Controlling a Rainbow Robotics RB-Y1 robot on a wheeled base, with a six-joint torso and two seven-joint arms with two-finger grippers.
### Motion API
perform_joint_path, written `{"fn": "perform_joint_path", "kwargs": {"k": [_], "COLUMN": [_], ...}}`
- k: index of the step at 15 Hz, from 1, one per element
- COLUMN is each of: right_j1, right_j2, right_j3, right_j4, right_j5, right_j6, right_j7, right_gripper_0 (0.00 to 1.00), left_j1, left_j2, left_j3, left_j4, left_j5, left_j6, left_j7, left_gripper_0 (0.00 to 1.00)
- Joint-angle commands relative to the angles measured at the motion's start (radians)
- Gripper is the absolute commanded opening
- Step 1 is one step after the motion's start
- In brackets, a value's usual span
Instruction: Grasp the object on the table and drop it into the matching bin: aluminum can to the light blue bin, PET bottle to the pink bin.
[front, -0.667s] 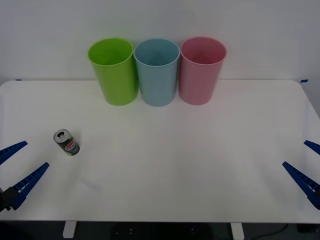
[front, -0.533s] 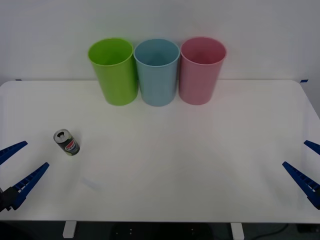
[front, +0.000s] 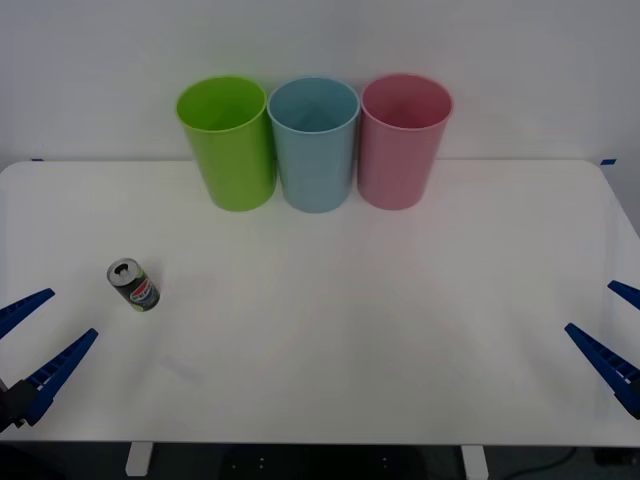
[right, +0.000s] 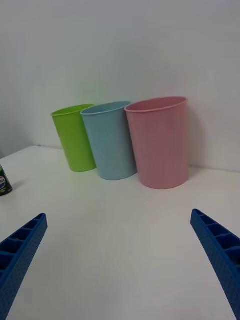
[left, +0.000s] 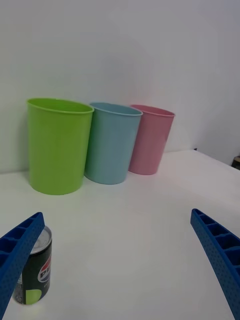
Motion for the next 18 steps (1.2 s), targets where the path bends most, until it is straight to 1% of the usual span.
{"fn": "perform_joint_path", "kwargs": {"k": [1,12,13,15,18], "right_j1": [0.000,0.000,0.000,0.000,0.000], "right_j2": [0.000,0.000,0.000,0.000,0.000], "right_j3": [0.000,0.000,0.000,0.000,0.000], "right_j4": [0.000,0.000,0.000,0.000,0.000], "right_j5": [0.000,0.000,0.000,0.000,0.000], "right_j6": [0.000,0.000,0.000,0.000,0.000], "right_j7": [0.000,0.000,0.000,0.000,0.000], "right_gripper_0": [1.00,1.00,1.00,1.00,1.00], "left_j1": [0.024,0.122,0.128,0.150,0.168], "left_j2": [0.000,0.000,0.000,0.000,0.000], "left_j3": [0.015,0.023,0.024,0.009,-0.004], "left_j4": [0.000,-0.001,-0.001,-0.001,0.000], "left_j5": [-0.001,-0.035,-0.038,-0.037,-0.029], "left_j6": [0.007,0.096,0.112,0.184,0.264], "left_j7": [-0.011,-0.082,-0.090,-0.146,-0.159], "left_gripper_0": [1.00,1.00,1.00,1.00,1.00]}}
